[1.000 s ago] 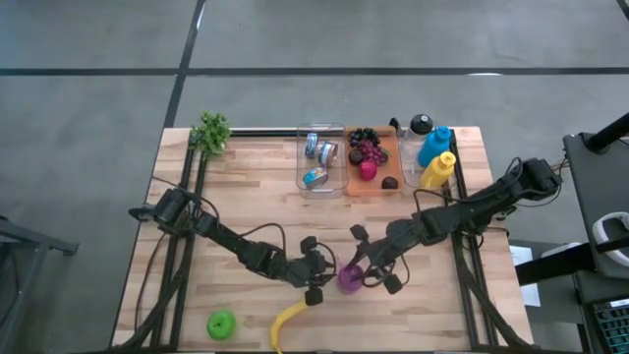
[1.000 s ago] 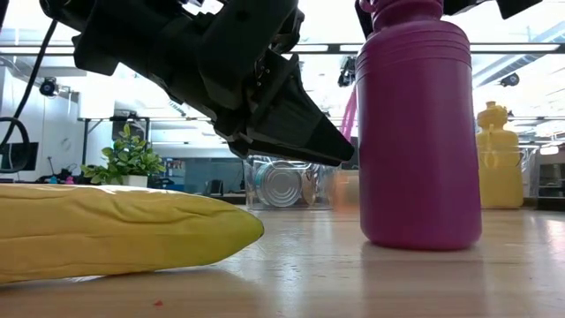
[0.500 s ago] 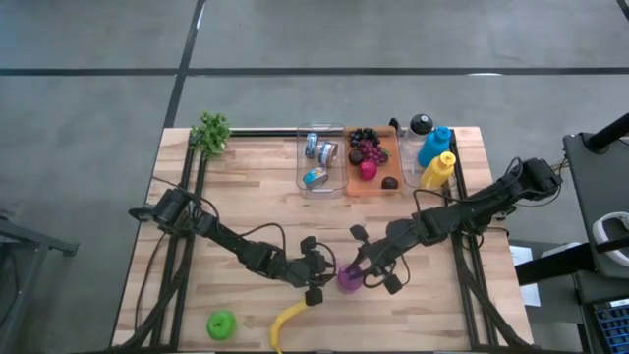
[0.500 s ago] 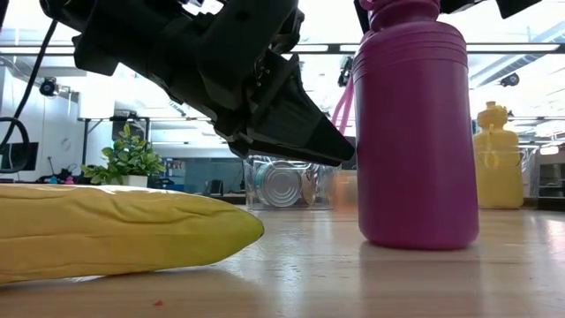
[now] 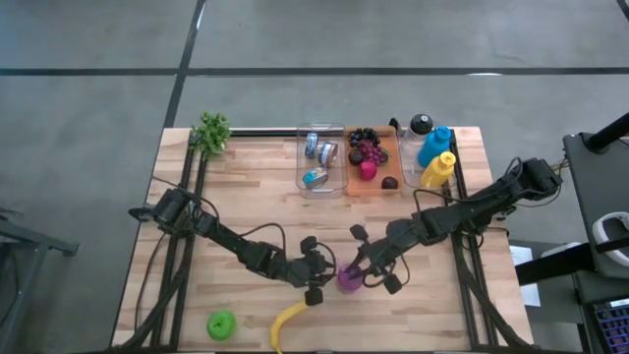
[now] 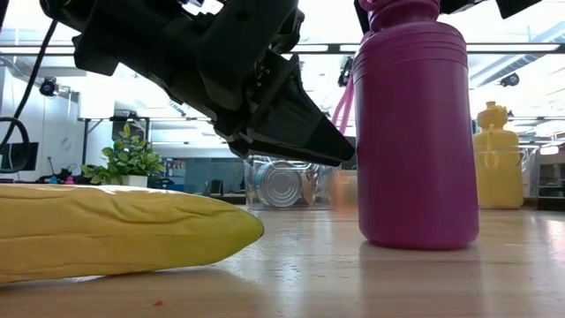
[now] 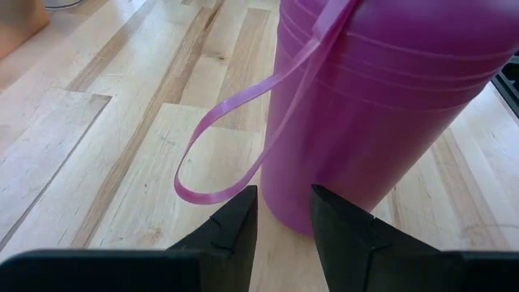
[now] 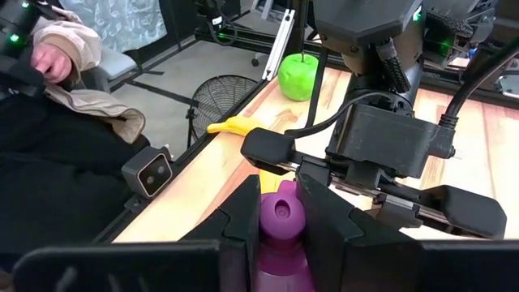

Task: Pick & Place Food Item
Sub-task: Put the violet tumbler into the right transparent bin

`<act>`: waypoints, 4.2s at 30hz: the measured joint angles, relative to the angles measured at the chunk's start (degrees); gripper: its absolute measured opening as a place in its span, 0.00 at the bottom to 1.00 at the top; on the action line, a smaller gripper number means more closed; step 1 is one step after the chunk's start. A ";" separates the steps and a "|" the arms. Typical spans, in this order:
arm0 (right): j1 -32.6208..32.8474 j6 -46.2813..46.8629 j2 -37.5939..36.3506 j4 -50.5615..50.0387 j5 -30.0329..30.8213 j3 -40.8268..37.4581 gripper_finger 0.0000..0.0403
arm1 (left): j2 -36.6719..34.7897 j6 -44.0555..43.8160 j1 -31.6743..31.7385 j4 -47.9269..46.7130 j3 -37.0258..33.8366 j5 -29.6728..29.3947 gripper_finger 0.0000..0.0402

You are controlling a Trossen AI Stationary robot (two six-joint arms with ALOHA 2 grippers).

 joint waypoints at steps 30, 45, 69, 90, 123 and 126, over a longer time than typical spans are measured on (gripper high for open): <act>0.00 0.34 0.04 0.17 0.04 -0.09 0.16 | -0.26 -2.84 -0.04 -0.01 0.02 0.19 0.29; 0.02 0.26 -0.23 0.12 0.07 -0.13 0.16 | -9.00 -2.73 -1.01 -11.28 0.02 1.97 0.29; 0.00 3.08 -3.91 -4.22 5.18 -0.11 0.16 | -31.97 1.84 -1.55 -30.78 -0.13 1.48 0.29; 0.00 11.69 -24.49 -20.90 29.92 0.00 0.16 | -32.24 1.78 -1.81 -31.77 -0.22 0.42 0.29; -17.46 37.33 -40.66 -62.91 72.41 10.84 0.16 | -32.24 1.75 -1.73 -31.39 -0.22 0.39 0.29; -19.72 37.52 -40.31 -62.87 72.35 10.74 0.16 | -32.24 1.73 -1.73 -31.36 -0.22 0.39 0.29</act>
